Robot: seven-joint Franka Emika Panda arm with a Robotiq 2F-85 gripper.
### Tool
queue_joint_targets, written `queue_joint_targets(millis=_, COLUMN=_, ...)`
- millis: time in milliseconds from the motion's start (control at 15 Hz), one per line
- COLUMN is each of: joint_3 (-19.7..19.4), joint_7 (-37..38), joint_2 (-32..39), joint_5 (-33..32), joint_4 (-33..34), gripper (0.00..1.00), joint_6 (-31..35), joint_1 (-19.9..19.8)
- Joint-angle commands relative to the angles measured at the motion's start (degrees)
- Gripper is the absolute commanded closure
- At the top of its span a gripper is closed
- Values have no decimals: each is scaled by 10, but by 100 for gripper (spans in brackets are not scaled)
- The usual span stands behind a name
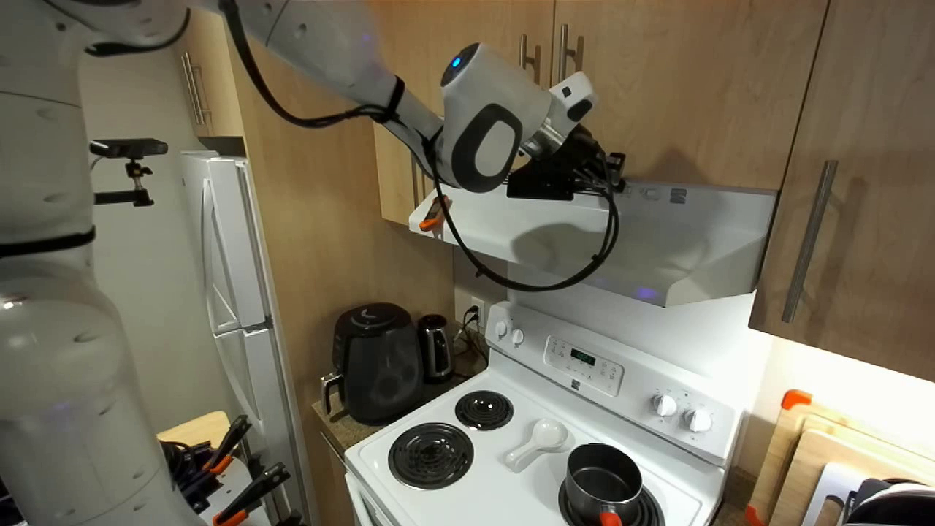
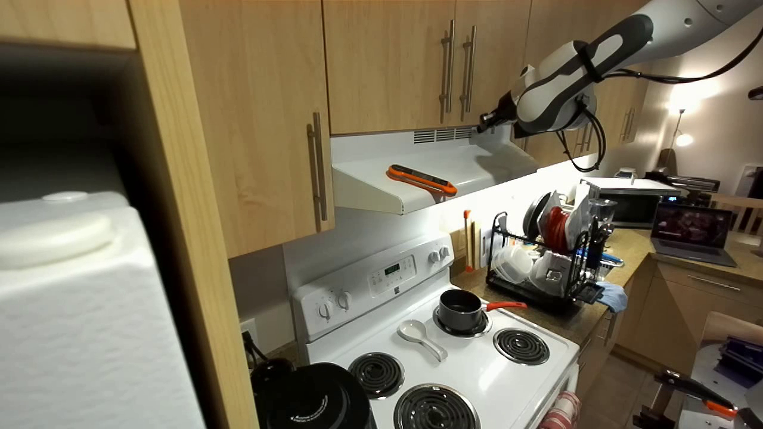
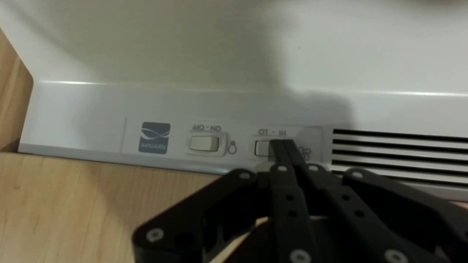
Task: Flip the switch on the white object.
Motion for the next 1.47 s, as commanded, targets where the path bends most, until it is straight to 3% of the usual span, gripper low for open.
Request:
queue_joint_targets(millis=0, joint_3=14, joint_7=-1, joint_2=10, joint_5=0, joint_4=10, gripper=100, joint_6=-4, joint_1=-11)
queue_joint_targets(millis=867, joint_3=20, joint_7=-3, joint_2=37, joint_5=-5, joint_4=26, gripper=100, joint_6=28, joint_1=-22)
queue_joint_targets(millis=1400, joint_3=59, joint_7=3, joint_2=51, joint_5=-3, joint_4=42, gripper=100, joint_6=15, joint_1=-57)
